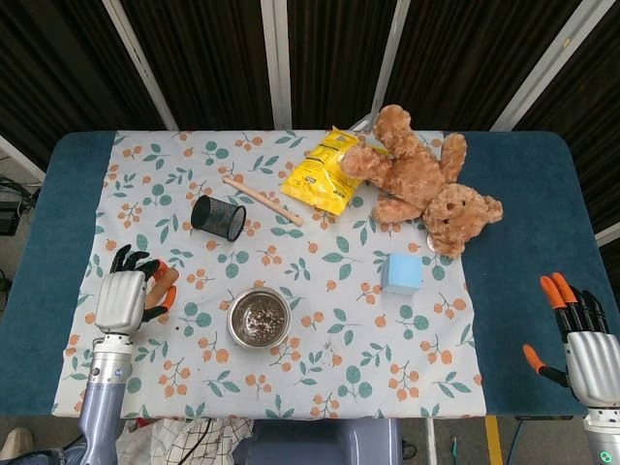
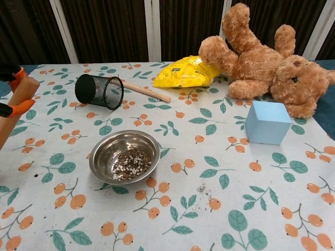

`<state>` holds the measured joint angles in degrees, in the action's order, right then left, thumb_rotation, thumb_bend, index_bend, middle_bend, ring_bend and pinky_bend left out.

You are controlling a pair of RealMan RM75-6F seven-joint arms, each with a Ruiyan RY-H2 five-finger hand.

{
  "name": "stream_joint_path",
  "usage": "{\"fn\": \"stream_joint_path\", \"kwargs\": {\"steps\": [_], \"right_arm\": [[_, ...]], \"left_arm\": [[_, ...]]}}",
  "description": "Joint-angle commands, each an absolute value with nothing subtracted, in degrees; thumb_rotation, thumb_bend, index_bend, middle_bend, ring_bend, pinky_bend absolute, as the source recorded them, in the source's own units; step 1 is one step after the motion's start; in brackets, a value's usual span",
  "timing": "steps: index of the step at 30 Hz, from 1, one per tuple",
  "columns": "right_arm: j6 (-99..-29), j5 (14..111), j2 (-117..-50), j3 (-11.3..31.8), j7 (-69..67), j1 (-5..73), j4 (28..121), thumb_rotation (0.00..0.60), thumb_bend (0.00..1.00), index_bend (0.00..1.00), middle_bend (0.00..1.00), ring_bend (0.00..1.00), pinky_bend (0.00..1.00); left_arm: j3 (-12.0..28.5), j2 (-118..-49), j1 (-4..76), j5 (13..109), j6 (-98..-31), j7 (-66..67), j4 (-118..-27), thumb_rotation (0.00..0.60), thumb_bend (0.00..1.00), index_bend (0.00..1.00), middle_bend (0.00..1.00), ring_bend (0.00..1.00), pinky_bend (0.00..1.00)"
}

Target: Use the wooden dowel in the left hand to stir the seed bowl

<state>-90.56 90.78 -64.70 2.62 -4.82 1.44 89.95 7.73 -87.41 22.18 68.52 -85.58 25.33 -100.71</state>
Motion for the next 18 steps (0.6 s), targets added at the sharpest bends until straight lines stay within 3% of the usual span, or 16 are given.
{"fn": "stream_joint_path", "kwargs": {"steps": [1, 18], "right_arm": [[-90.54, 90.75, -64.7, 2.64, -4.84, 1.45, 89.97, 0.6, 0.3, 0.0, 0.0, 0.0, 0.0], [-90.5, 90.68, -64.68, 2.67, -4.92, 1.43, 90.02, 0.6, 0.3, 0.0, 0.0, 0.0, 0.0]], "left_arm": [[8.54, -86.54, 21.84, 69.74, -86.35, 24.01, -102.3, 0.6, 1.0, 0.59, 0.68, 0.23, 0.1], [10.71, -84.96, 21.05, 80.5, -90.23, 13.88, -106.52, 0.6, 1.0, 0.59, 0.68, 0.23, 0.1]]}}
